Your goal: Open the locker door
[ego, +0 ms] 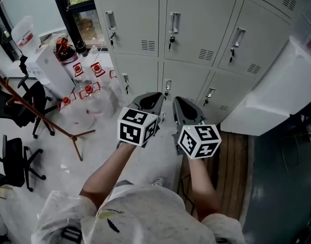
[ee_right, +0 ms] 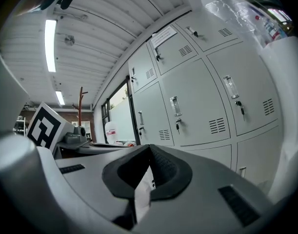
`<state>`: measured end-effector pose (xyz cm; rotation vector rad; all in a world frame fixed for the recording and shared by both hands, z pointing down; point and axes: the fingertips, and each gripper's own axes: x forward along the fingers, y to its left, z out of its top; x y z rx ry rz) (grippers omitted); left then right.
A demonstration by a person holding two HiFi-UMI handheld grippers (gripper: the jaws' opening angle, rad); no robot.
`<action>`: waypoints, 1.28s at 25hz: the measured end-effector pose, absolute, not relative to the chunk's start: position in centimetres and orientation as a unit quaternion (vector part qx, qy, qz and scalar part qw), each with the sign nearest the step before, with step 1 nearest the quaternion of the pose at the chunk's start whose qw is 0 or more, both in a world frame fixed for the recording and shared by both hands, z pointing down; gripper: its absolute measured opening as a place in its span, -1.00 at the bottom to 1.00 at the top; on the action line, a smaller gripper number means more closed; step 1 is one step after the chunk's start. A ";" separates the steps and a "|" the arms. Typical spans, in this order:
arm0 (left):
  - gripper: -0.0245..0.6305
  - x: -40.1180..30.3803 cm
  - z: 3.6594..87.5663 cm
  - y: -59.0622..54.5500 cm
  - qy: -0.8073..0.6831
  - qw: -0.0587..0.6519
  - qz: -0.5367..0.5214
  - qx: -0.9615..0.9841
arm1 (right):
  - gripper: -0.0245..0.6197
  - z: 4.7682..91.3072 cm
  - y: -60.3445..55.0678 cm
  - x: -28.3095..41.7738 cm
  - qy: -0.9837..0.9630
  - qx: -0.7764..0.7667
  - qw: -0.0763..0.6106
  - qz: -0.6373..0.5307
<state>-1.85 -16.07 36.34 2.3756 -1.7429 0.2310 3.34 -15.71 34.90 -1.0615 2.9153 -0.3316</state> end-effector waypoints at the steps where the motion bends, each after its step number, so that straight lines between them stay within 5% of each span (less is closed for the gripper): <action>1: -0.91 -1.7 36.3 -16.3 -0.589 0.093 0.078 0.799 | -0.93 34.9 -16.0 3.5 0.935 -0.338 0.013 -0.109; 32: -0.91 -7.2 36.0 -32.2 -0.572 0.088 0.058 0.814 | -0.93 34.2 -31.5 -1.0 0.919 -0.355 0.054 -0.161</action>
